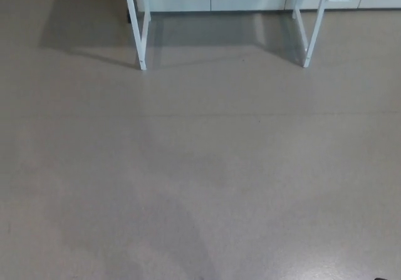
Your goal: The robot walks towards a desk on which an eraser is kept on the left hand side and a container is kept on the right hand side. The robot picks up the eraser using its left hand and places it in the container.
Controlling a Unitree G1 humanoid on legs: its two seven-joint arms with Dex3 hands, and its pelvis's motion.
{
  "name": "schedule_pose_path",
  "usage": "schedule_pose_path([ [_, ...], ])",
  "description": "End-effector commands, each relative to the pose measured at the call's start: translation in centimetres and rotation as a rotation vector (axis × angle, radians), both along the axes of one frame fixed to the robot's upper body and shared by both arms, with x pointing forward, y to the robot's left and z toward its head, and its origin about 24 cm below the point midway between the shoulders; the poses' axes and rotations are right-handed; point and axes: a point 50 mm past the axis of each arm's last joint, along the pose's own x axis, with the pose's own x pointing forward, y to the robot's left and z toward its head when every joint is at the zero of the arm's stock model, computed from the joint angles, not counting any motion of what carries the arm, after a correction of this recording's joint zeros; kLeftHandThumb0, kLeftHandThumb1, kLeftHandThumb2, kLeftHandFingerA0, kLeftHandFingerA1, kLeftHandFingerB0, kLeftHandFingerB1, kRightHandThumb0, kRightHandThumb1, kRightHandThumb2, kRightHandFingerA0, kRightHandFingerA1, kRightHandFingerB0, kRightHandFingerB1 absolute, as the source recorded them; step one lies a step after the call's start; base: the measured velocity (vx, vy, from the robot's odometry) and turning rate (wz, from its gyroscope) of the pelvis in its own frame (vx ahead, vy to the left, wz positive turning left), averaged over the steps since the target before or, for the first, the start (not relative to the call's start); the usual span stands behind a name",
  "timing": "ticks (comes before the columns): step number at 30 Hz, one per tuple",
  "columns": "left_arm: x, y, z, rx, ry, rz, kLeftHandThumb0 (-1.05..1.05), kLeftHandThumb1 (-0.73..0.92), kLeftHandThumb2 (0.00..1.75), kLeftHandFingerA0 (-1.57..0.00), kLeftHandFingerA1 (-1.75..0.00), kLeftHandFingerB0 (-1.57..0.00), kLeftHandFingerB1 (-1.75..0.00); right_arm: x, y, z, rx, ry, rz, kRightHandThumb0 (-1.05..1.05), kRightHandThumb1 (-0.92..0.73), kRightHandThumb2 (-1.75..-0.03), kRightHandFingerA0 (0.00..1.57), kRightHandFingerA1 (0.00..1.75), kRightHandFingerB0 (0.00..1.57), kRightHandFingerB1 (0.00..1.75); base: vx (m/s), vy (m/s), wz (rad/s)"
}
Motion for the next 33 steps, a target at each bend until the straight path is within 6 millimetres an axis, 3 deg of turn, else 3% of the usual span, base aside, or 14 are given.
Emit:
schedule_pose_path([
  [1,0.7,-0.1,0.7,0.032,-0.096,-0.048,-0.32,0.5,0.54,-0.37,-0.41,-0.33,-0.31,0.2,0.0,0.1,0.015,0.006,-0.003,-0.14,-0.44,-0.88,0.31,0.58,0.17,0.51,0.09,0.148,-0.03],
  [5,0.5,-0.4,0.6,0.049,-0.095,-0.058,-0.28,0.51,0.55,-0.36,-0.4,-0.34,-0.31,0.3,0.0,0.1,0.021,0.011,0.01,-0.13,-0.46,-0.9,0.27,0.57,0.16,0.51,0.1,0.373,-0.16],
  [6,0.5,-0.5,0.6,0.048,-0.099,-0.061,-0.35,0.46,0.64,-0.31,-0.44,-0.33,-0.38,0.3,0.0,0.1,0.019,0.015,0.017,-0.14,-0.46,-0.9,0.26,0.57,0.15,0.51,0.1,0.388,-0.38],
  [7,0.6,-0.6,0.5,0.053,-0.097,-0.061,-0.27,0.51,0.55,-0.34,-0.39,-0.34,-0.32,0.4,0.1,0.1,0.021,0.015,0.028,-0.14,-0.46,-0.9,0.27,0.57,0.15,0.5,0.08,0.373,-0.14],
  [13,1.3,-1.7,0.3,0.012,-0.108,-0.031,-0.27,0.54,0.57,-0.34,-0.41,-0.34,-0.31,0.2,0.4,-0.1,0.014,0.027,0.004,-0.13,-0.45,-0.89,0.32,0.59,0.18,0.51,0.22,0.119,0.03],
  [18,1.6,-2.4,0.4,0.017,-0.137,0.004,-0.22,0.56,0.57,-0.28,-0.4,-0.34,-0.32,-0.2,0.6,0.1,0.0,0.02,0.024,-0.13,-0.45,-0.89,0.28,0.57,0.17,0.51,0.23,-0.106,0.14],
  [27,0.8,-3.5,-0.2,-0.003,-0.125,0.064,-0.21,0.56,0.57,-0.31,-0.42,-0.34,-0.31,-0.6,0.8,0.2,-0.003,0.029,0.034,-0.14,-0.44,-0.88,0.28,0.57,0.18,0.51,0.3,-0.198,0.15],
  [33,0.4,-3.3,-0.3,0.096,-0.096,-0.058,-0.26,0.55,0.56,-0.36,-0.4,-0.36,-0.31,0.1,0.7,0.3,0.0,0.01,0.044,-0.13,-0.45,-0.89,0.27,0.57,0.17,0.51,0.24,-0.029,-0.1],
])
